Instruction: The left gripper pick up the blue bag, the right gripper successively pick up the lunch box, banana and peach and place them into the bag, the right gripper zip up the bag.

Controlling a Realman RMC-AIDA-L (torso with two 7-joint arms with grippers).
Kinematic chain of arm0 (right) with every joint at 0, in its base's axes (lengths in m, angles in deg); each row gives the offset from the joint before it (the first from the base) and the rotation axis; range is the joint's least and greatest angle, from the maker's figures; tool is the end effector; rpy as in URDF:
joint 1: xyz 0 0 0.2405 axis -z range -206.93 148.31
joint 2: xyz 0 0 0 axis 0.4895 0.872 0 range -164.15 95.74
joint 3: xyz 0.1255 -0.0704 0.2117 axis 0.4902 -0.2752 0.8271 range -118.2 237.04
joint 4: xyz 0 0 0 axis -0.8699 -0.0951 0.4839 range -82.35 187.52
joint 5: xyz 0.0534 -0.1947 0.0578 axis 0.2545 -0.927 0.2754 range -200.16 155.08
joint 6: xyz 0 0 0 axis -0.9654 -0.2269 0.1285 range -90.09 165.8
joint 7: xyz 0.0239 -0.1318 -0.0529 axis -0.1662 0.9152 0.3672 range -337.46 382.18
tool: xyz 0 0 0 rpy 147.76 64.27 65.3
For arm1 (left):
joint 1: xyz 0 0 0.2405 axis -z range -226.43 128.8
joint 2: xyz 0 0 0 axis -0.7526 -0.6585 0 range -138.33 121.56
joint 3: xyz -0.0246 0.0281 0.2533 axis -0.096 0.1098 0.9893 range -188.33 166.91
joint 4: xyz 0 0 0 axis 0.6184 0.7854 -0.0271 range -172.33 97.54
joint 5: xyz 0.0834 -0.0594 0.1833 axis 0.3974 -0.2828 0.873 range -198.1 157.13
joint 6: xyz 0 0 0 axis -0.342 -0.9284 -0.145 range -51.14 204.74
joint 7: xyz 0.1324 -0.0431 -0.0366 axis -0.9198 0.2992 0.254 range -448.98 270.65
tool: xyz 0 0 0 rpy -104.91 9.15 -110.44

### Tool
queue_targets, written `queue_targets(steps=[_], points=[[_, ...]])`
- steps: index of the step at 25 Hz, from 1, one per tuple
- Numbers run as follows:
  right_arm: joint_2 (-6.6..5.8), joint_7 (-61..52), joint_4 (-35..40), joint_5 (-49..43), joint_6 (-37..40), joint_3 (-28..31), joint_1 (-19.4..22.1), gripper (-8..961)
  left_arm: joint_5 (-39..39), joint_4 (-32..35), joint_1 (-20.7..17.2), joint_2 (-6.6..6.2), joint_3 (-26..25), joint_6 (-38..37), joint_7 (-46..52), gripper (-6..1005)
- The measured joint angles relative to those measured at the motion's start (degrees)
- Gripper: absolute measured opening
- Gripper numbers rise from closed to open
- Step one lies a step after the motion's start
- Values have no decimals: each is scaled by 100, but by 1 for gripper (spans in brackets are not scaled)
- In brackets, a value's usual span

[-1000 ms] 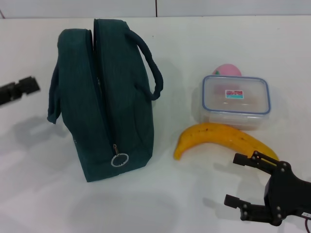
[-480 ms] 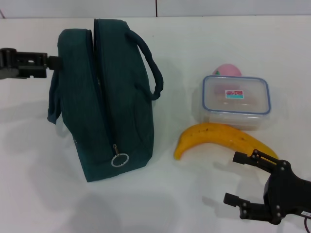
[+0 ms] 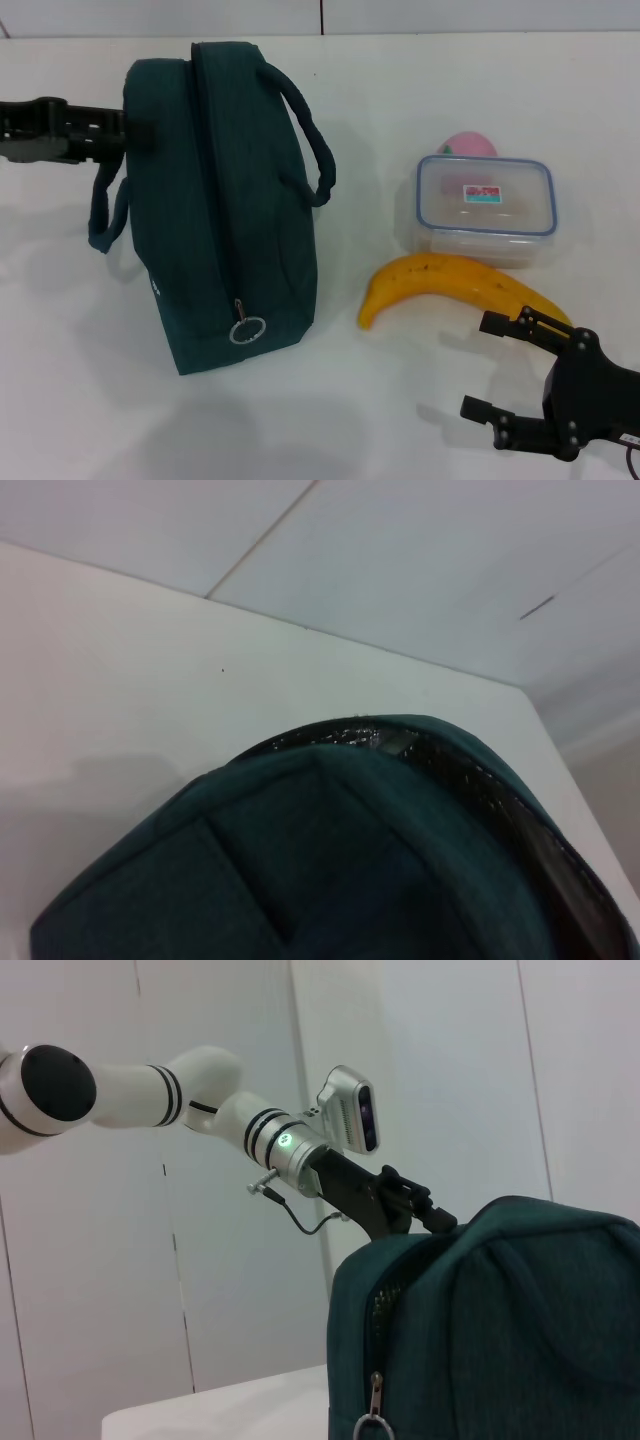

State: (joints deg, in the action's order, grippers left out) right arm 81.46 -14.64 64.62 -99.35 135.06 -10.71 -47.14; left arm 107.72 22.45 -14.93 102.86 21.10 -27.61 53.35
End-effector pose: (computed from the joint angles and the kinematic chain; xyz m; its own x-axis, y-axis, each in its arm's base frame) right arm 0.2959 0.2159 -0.0446 0.7072 -0.0695 -0.7036 -0.2790 -0.9418 -0.1874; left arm -0.2501 0.3482 0.1201 0.3079 0.8728 0.3786 0.9383 -0.3445 0.0311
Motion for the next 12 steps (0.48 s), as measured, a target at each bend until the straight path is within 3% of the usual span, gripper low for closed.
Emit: queue_targets(steps=[8, 12], points=[[0, 1, 0, 54, -14, 11, -2, 869, 328, -54, 248, 11, 238, 124, -9, 825], [0, 1, 0, 57, -33, 17, -2, 869, 258, -30, 269, 35, 239, 164, 8, 669]])
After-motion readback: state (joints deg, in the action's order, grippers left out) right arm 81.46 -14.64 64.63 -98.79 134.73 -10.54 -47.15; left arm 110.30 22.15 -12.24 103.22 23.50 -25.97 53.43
